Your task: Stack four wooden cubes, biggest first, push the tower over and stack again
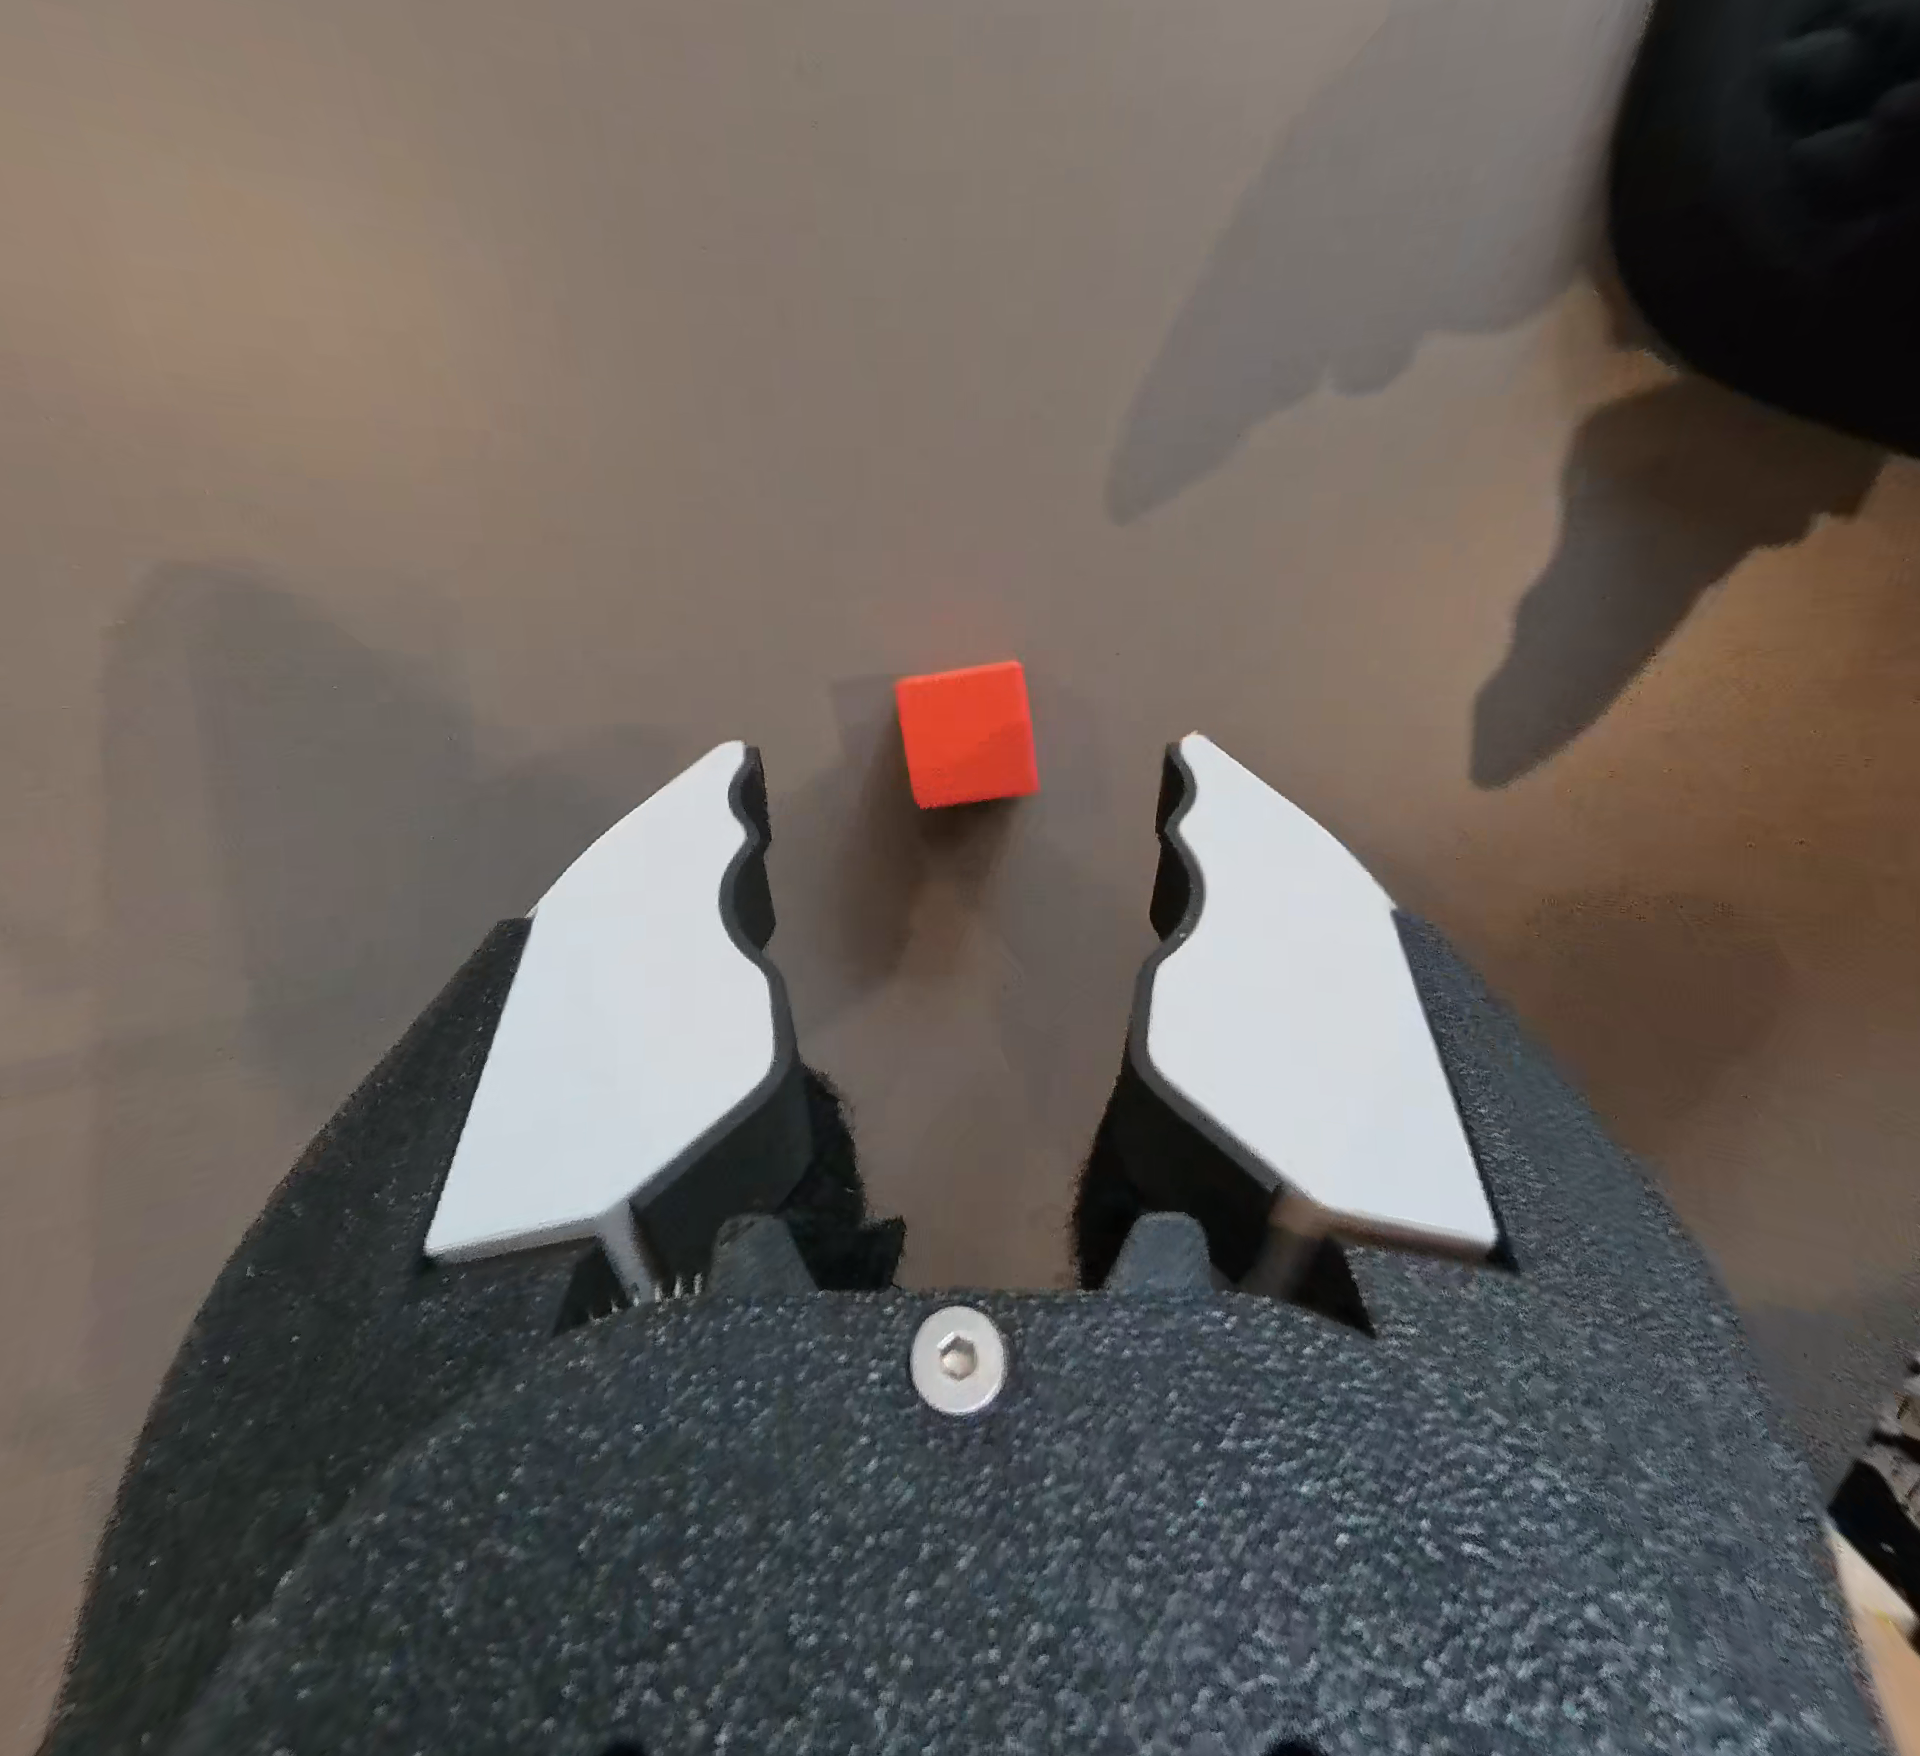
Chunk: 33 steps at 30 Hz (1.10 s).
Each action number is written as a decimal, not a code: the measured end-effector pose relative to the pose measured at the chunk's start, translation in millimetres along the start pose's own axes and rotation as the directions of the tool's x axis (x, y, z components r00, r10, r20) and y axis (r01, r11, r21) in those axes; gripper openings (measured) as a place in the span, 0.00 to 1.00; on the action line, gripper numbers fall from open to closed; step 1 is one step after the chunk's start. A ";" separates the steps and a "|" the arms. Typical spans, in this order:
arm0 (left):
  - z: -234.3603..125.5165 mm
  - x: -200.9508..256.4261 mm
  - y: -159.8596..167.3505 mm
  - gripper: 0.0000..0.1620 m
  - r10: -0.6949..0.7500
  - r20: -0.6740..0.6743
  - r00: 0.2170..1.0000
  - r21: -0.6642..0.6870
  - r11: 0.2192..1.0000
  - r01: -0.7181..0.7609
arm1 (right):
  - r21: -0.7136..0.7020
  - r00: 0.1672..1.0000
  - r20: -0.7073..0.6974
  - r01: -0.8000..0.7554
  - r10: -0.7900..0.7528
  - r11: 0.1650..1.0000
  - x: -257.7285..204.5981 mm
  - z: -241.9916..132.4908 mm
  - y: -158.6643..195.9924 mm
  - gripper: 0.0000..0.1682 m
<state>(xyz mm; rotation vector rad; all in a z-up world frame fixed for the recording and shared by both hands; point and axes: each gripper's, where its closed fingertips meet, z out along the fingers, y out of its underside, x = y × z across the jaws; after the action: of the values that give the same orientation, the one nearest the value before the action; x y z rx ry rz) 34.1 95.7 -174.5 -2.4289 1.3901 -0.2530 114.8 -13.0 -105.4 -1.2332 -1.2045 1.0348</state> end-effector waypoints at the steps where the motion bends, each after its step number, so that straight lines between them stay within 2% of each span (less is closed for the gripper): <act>1: 4.1 -1.0 -0.9 0.44 0.001 0.001 1.000 -0.010 1.000 0.000 | -0.001 1.000 0.001 0.000 0.000 1.000 -0.2 0.0 0.1 0.54; 6: 19.3 0.4 -0.9 0.43 0.012 -0.017 1.000 -0.066 0.998 -0.014 | -0.004 1.000 0.002 0.002 -0.002 1.000 -0.5 0.3 0.4 0.54; 8: 23.0 0.4 0.7 0.37 0.025 -0.019 0.999 -0.082 0.996 -0.027 | -0.004 1.000 0.003 0.001 -0.001 1.000 -0.5 0.4 0.5 0.54; 9: 24.3 1.5 1.0 0.31 0.032 -0.028 0.999 -0.083 0.996 -0.034 | -0.004 1.000 0.003 0.001 -0.001 1.000 -0.5 0.4 0.5 0.54; 10: 25.0 3.3 1.1 0.21 0.039 -0.043 0.998 -0.082 0.996 -0.042 | -0.004 1.000 0.004 0.000 0.000 1.000 -0.5 0.5 0.5 0.54; 11: 25.1 4.9 1.4 0.16 0.044 -0.055 0.998 -0.079 0.996 -0.048 | -0.005 1.000 0.004 0.000 0.000 1.000 -0.5 0.5 0.6 0.54; 15: 18.2 10.8 4.4 0.16 0.055 -0.087 0.995 -0.072 0.995 -0.062 | -0.006 1.000 0.006 -0.003 0.003 1.000 -0.4 0.6 0.7 0.54; 18: -1.1 16.1 6.9 0.16 0.071 -0.092 0.993 -0.050 0.996 -0.075 | -0.007 1.000 0.007 -0.005 0.005 1.000 -0.4 0.7 1.0 0.54; 23: -52.9 36.1 19.3 0.16 0.134 -0.093 0.987 -0.012 0.991 -0.136 | -0.009 1.000 0.006 -0.005 0.005 1.000 -0.3 1.0 1.3 0.54; 29: -119.3 76.2 54.1 0.16 0.234 -0.067 0.970 -0.013 0.972 -0.236 | -0.014 1.000 0.005 -0.001 0.001 1.000 -0.7 1.5 2.0 0.54; 33: -150.0 103.0 76.9 0.16 0.274 -0.010 0.962 -0.008 0.962 -0.275 | -0.015 1.000 0.005 0.003 -0.003 1.000 -1.0 1.7 2.1 0.54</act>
<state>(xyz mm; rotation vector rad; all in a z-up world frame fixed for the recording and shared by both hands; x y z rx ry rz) -22.2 -58.2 -64.3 -2.2081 1.7123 -0.1898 113.2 -13.5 -107.6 -1.2412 -1.2195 1.0287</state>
